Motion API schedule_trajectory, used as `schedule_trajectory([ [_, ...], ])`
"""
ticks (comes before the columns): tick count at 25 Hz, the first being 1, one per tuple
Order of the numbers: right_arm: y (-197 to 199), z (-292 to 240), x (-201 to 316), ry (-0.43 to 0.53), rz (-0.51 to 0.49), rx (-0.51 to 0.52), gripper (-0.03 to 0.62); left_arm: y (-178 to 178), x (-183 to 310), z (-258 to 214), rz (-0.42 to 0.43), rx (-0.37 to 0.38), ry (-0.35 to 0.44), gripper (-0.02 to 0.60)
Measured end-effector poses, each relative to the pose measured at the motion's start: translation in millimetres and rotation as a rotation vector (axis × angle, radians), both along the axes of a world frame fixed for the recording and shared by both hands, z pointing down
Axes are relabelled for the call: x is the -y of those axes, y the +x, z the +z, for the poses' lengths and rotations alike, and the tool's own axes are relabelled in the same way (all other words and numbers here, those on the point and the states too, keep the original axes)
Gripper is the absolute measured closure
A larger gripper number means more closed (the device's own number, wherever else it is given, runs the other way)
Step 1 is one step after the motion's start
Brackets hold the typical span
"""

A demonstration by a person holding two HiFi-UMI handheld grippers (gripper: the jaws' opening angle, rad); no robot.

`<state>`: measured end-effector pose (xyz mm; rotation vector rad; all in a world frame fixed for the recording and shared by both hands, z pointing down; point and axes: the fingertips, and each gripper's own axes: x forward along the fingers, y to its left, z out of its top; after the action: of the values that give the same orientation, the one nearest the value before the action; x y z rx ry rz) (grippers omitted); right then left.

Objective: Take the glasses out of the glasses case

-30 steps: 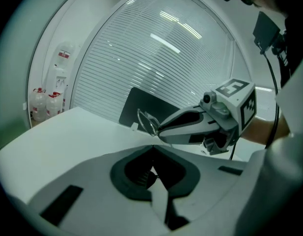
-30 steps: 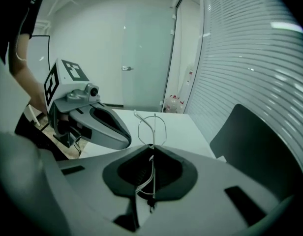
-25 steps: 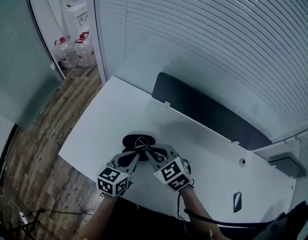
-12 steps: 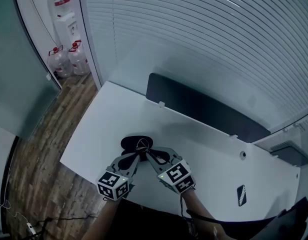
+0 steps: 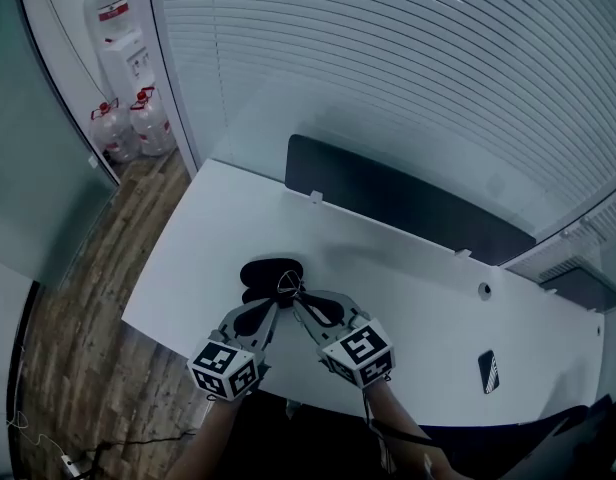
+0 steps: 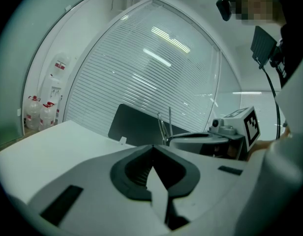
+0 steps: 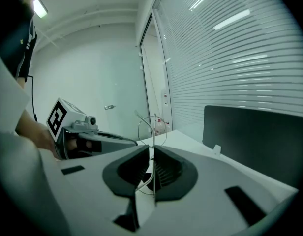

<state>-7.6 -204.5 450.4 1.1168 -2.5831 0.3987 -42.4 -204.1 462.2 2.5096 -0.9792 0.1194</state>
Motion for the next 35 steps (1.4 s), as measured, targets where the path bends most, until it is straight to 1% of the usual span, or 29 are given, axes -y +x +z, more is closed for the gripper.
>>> schedule_trajectory([
  [4,5,-6,-19,0.019,-0.009,0.031,0.553,3,-20,-3,-0.017,0.007,0.002,0.572],
  [8,12,-16,-38,0.032,-0.029,0.073,0.553,6,-39,-12,-0.064,0.018,0.023,0.572],
  [12,19,-17,-58,0.053,-0.064,0.073,0.553,14,-57,-16,-0.101,0.023,0.043,0.572],
  [20,35,-21,-88,0.080,-0.084,0.086,0.553,34,-88,-23,-0.109,0.034,0.060,0.572],
  [25,43,-21,-104,0.086,-0.105,0.098,0.553,43,-105,-27,-0.131,0.044,0.075,0.572],
  [32,51,-14,-131,0.079,-0.130,0.110,0.553,52,-141,-20,-0.155,0.052,0.062,0.572],
  [35,55,-17,-133,0.068,-0.134,0.111,0.551,53,-144,-24,-0.163,0.056,0.058,0.572],
])
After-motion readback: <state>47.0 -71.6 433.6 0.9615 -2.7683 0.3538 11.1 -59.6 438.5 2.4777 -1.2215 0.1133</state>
